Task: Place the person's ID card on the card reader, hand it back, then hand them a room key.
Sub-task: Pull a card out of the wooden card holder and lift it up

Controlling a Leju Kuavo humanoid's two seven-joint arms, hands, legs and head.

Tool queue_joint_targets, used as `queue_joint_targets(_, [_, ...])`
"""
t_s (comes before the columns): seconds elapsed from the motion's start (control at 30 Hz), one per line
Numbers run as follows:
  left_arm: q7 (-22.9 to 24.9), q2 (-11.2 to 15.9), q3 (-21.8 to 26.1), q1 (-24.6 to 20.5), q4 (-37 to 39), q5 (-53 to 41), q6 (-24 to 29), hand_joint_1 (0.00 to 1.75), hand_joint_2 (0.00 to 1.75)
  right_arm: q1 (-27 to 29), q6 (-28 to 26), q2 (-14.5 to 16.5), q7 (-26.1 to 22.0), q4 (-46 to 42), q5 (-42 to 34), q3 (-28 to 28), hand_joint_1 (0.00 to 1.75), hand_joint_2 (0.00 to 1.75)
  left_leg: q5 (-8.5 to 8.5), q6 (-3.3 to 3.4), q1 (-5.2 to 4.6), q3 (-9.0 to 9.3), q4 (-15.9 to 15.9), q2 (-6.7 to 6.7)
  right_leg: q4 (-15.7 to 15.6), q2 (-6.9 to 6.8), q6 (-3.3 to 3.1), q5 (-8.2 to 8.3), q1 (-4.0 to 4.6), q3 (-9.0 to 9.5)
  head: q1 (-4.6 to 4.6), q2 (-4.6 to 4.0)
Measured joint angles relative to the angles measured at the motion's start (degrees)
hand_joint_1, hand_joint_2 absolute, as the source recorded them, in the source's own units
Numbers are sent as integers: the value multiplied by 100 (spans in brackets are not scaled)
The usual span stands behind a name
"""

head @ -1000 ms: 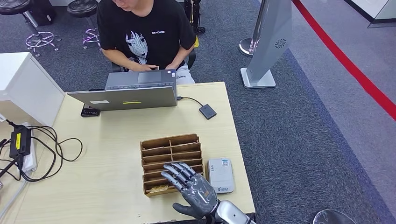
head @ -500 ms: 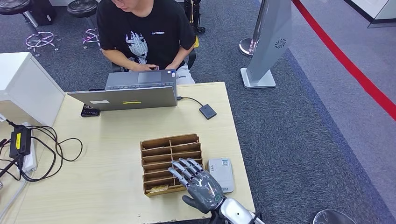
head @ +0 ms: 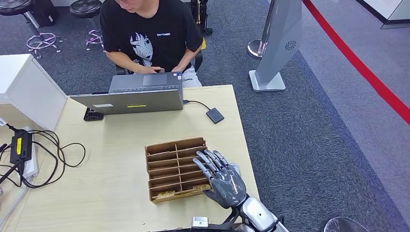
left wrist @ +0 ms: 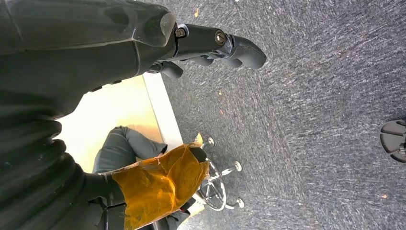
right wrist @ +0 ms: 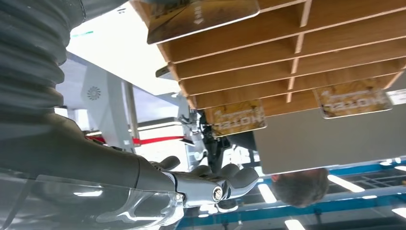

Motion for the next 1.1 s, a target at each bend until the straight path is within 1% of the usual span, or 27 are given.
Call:
queue_joint_targets(0.37, [0,1,0,0,0,0,0,0,175,26,0,10,16,-44,62,-86,0,175,0,0,0,0,0,0,0,0,0,0,0,0,0,0])
queue_joint_targets(0.57, [0,0,0,0,0,0,-5,0,175,44,2,11,165,25,34,-47,0,175,0,0,0,0,0,0,0,0,0,0,0,0,0,0])
queue_joint_targets(1.1, [0,0,0,-1,0,-3,0,0,175,83,2,24,55,320,7,67,0,175,0,0,0,0,0,0,0,0,0,0,0,0,-1,0])
